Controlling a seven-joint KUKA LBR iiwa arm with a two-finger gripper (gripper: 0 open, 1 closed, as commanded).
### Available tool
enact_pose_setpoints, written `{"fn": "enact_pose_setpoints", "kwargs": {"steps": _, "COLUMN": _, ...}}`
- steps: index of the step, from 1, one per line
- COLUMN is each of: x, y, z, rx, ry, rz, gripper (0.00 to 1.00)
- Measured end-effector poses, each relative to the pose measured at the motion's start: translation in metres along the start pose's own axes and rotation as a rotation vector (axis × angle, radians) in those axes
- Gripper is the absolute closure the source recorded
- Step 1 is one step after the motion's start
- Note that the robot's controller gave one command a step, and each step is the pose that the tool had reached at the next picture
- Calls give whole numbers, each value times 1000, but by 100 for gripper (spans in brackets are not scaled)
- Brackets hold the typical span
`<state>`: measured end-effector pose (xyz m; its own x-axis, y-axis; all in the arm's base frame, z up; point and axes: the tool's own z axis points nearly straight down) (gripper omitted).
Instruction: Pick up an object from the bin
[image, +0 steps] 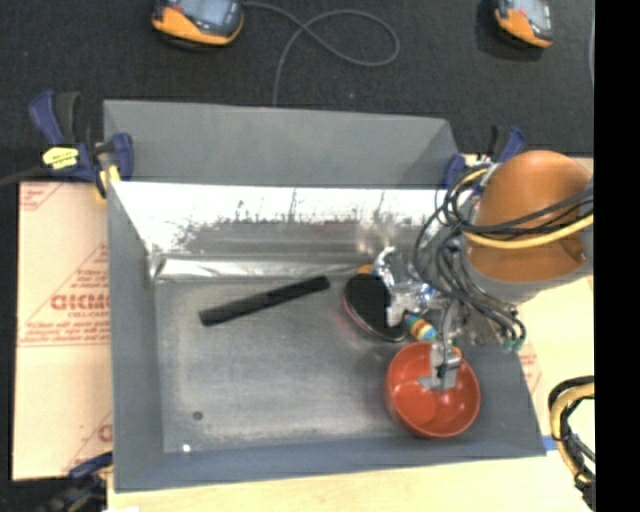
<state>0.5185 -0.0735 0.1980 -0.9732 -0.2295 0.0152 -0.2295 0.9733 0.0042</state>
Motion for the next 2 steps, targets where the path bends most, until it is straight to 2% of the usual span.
{"fn": "enact_pose_setpoints", "kwargs": {"steps": 1, "x": -1, "y": 0, "z": -1, "rx": 0, "ry": 0, "rz": -3, "gripper": 0}}
{"fn": "enact_pose_setpoints", "kwargs": {"steps": 2, "x": 4, "y": -14, "z": 70, "rx": -1, "ry": 1, "rz": 59, "gripper": 0}}
